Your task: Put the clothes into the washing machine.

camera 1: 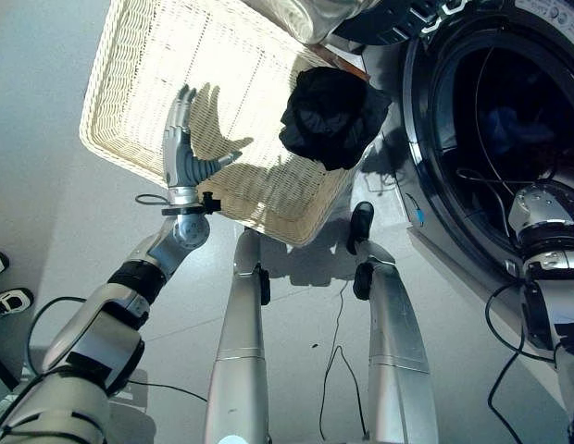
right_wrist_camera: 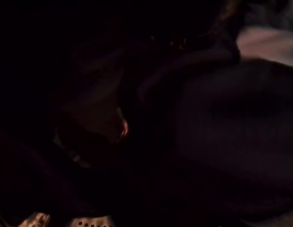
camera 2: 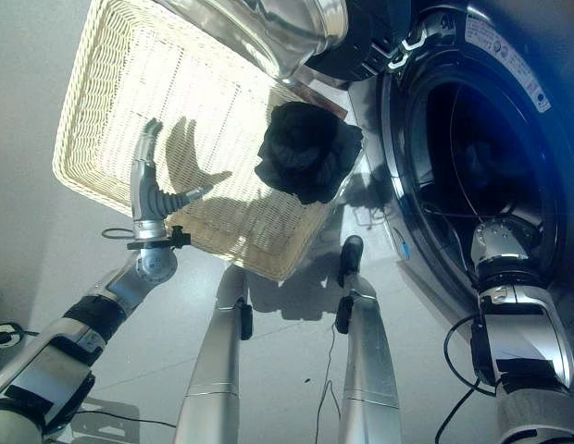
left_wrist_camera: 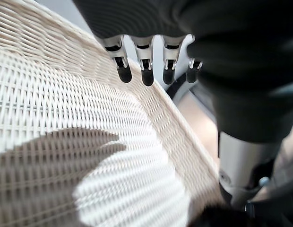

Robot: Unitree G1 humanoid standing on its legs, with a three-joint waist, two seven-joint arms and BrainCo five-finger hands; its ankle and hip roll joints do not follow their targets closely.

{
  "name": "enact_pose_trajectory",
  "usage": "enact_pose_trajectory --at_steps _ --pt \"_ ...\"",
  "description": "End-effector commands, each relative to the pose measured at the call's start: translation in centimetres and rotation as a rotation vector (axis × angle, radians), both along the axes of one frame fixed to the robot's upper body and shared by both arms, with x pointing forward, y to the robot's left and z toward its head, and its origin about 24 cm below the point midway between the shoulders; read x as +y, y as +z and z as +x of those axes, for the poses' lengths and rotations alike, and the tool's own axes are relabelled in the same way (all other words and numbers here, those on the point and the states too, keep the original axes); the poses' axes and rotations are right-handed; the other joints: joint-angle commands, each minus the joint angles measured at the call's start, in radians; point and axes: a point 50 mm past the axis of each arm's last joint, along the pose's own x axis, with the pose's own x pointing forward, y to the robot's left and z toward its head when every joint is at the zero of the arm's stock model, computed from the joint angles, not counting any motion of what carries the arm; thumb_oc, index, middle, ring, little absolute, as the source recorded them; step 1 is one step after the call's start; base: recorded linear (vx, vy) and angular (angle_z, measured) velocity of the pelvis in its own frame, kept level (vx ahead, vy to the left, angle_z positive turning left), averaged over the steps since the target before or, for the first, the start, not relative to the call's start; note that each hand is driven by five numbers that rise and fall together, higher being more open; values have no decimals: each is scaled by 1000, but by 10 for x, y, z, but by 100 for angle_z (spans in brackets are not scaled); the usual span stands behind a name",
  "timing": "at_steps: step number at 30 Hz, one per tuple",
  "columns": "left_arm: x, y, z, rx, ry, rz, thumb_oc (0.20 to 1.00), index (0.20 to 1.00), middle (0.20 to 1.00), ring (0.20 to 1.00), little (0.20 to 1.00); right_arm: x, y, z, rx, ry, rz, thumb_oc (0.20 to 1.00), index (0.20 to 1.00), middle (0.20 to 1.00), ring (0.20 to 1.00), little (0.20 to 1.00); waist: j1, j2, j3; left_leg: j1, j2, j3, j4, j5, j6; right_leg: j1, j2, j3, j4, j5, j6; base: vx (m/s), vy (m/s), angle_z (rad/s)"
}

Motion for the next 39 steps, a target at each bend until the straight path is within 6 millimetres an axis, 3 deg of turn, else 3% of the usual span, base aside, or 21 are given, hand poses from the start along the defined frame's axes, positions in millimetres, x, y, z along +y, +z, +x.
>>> enact_pose_trajectory --at_steps 1,4,10,14,16,22,24,26,30,32,39 --pt "10 15 5 -20 32 57 1000 1000 1000 1000 1000 -58 61 -64 -67 -264 -180 1000 1000 1000 1000 1000 -42 -52 -20 19 -74 38 156 -170 58 100 90 -50 -212 191 55 31 14 -2" --pt "2 21 10 -10 14 130 1000 1000 1000 1000 1000 -67 53 -63 -19 -241 -217 1000 1000 1000 1000 1000 -45 -49 -20 18 -80 37 162 -175 61 100 87 -49 -211 188 55 11 5 -1" --pt "-18 37 18 -4 -12 295 1000 1000 1000 1000 1000 -52 60 -44 152 -205 -327 1000 1000 1000 1000 1000 -45 -45 -20 19 -88 37 155 -182 67 98 85 -50 -226 193 56 0 0 0" --pt "-35 58 21 -47 -40 352 1000 1000 1000 1000 1000 -34 60 -21 382 -173 -439 1000 1000 1000 1000 1000 -47 -47 -20 17 -86 42 156 -180 67 100 82 -50 -230 194 59 0 0 0" --pt "-48 73 24 -72 -57 401 1000 1000 1000 1000 1000 -31 46 -10 499 -126 -426 1000 1000 1000 1000 1000 -49 -50 -20 15 -82 46 156 -181 67 99 81 -52 -230 193 61 0 0 0" --pt "-75 85 27 -109 -81 473 1000 1000 1000 1000 1000 -14 14 14 734 -28 -409 1000 1000 1000 1000 1000 -55 -59 -20 7 -78 48 150 -180 69 94 86 -51 -237 203 68 -2 -11 0" --pt "-80 88 27 -119 -87 472 1000 1000 1000 1000 1000 -7 10 19 785 -18 -440 1000 1000 1000 1000 1000 -58 -60 -20 4 -76 50 145 -178 69 90 86 -51 -240 206 69 0 0 0" --pt "-89 96 27 -143 -94 412 1000 1000 1000 1000 1000 12 6 32 892 -20 -583 1000 1000 1000 1000 1000 -62 -58 -20 -1 -80 50 140 -178 70 80 92 -45 -243 208 69 0 0 0" --pt "-83 102 26 -168 -101 241 1000 1000 1000 1000 1000 33 0 42 927 -25 -709 1000 1000 1000 1000 1000 -65 -53 -20 -2 -80 57 134 -177 68 74 96 -40 -242 202 69 0 0 0" --pt "-71 103 26 -181 -99 109 1000 1000 1000 1000 1000 44 -6 46 929 -26 -765 1000 1000 1000 1000 1000 -65 -51 -20 -3 -80 58 129 -174 66 73 98 -38 -246 200 68 -8 3 -2" --pt "-33 81 21 -203 -42 -229 1000 1000 1000 1000 1000 88 -35 51 910 -41 -872 1000 1000 1000 1000 1000 -60 -40 -20 -17 -88 61 116 -171 60 55 97 -41 -246 178 61 -8 3 -2"
